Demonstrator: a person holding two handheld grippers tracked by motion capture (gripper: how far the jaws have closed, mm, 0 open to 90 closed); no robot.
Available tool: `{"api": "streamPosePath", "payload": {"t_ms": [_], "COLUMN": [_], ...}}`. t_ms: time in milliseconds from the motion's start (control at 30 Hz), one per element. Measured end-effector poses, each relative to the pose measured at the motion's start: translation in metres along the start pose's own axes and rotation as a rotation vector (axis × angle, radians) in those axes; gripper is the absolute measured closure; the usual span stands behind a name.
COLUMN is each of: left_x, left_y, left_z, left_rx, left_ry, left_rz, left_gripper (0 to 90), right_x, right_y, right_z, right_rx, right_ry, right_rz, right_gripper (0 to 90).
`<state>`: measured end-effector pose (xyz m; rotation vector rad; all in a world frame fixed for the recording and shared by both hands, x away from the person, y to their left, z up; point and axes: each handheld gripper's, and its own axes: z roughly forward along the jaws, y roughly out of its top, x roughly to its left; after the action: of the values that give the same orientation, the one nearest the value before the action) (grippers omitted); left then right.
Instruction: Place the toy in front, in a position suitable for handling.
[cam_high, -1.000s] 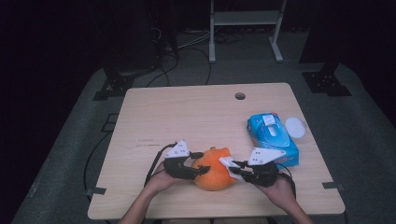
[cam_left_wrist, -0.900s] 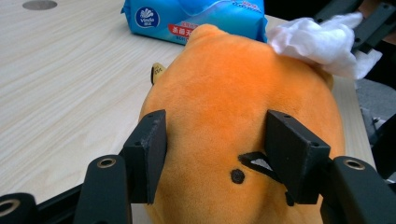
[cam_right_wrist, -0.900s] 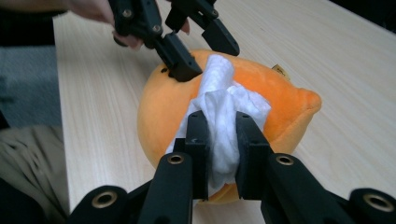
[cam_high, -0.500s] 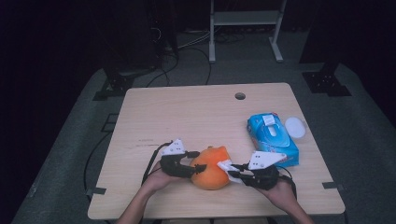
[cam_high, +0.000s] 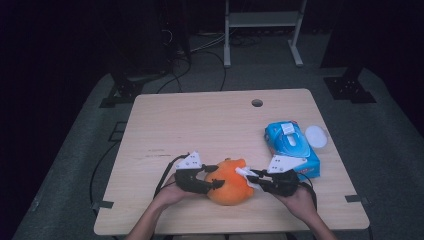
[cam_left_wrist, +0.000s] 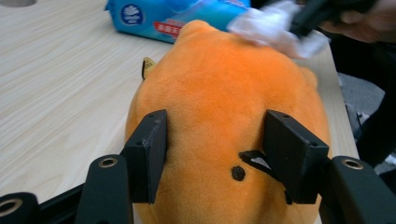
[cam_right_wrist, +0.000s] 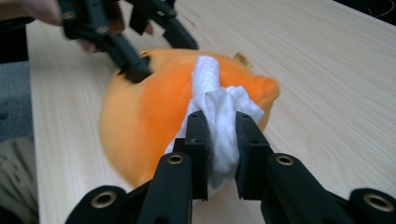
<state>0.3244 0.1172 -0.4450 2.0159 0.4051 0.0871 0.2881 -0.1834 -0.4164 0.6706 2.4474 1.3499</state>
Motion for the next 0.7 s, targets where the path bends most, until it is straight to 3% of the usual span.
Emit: {"api": "streamPosePath", "payload": {"t_ms": [100,233,300,500,567,700], "left_x": [-0.007,-0.011,-0.010,-0.006,-0.002,0.003], "left_y": [0.002,0.003,0.002,0.002,0.001,0.001], "left_z": [0.003,0.004,0.004,0.003,0.002,0.001], "left_rx": [0.006,0.011,0.008,0.005,0.004,-0.004], "left_ry": [-0.021,-0.043,-0.045,-0.017,0.003,0.023], "left_rz": [0.046,0.076,0.069,0.047,0.014,-0.014], "left_gripper": [41.3,41.3,41.1,40.3,40.3,40.3], "right_x": [-0.006,-0.017,-0.021,-0.016,-0.010,-0.002], "right_y": [0.001,0.003,0.003,0.001,-0.002,-0.006], "right_z": [0.002,0.004,0.005,0.006,0.004,0.000], "right_rx": [-0.009,-0.029,-0.034,-0.012,0.008,0.031], "right_ry": [-0.014,-0.039,-0.034,-0.025,-0.014,0.000], "right_rz": [0.036,0.067,0.086,0.076,0.061,0.047], "right_gripper": [77.0,77.0,77.0,77.0,76.9,76.9]}}
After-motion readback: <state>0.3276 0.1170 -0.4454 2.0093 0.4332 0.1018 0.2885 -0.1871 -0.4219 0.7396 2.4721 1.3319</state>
